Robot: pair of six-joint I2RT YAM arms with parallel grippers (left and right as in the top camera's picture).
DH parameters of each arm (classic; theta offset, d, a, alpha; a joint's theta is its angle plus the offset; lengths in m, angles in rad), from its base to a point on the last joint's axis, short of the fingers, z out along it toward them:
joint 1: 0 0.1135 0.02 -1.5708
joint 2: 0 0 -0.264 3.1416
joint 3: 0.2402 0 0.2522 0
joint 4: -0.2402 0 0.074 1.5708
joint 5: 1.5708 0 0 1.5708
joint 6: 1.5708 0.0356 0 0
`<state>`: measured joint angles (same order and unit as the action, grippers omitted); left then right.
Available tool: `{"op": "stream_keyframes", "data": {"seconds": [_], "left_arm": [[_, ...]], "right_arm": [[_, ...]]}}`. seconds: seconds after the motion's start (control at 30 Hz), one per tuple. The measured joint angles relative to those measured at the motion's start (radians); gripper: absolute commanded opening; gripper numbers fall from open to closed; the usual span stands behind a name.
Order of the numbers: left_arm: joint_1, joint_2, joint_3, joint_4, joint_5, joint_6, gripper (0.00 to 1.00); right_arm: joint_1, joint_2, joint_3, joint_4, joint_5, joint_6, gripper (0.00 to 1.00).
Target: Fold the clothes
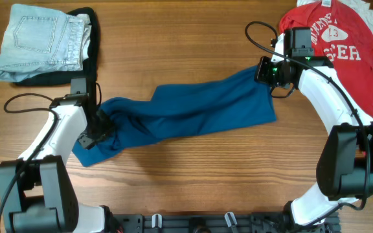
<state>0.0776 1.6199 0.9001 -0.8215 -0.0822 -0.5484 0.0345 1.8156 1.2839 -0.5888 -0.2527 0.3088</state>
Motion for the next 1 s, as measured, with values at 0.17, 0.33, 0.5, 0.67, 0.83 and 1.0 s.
{"op": "stream_keyframes", "data": {"seconds": [0.17,0.33,0.5,0.67,0.83,1.0], "left_arm": [[-0.001,0.049,0.0,0.017,0.005,0.001,0.35],[-0.005,0.05,0.001,0.026,0.013,-0.003,0.07],[-0.005,0.052,0.004,0.009,-0.005,-0.004,0.04],[-0.005,0.065,0.1,-0.121,-0.066,-0.004,0.04],[-0.005,0.051,0.342,-0.193,-0.091,0.005,0.04],[-0.005,0.004,0.594,-0.256,-0.093,0.042,0.04]], "right_arm": [[0.0,0.0,0.0,0.0,0.0,0.0,0.04],[0.0,0.0,0.0,0.0,0.0,-0.02,0.04],[0.0,0.0,0.0,0.0,0.0,-0.026,0.04],[0.0,0.0,0.0,0.0,0.0,-0.026,0.04],[-0.001,-0.002,0.011,-0.013,0.0,-0.028,0.04],[-0.036,-0.068,0.148,-0.167,0.0,-0.052,0.04]]}}
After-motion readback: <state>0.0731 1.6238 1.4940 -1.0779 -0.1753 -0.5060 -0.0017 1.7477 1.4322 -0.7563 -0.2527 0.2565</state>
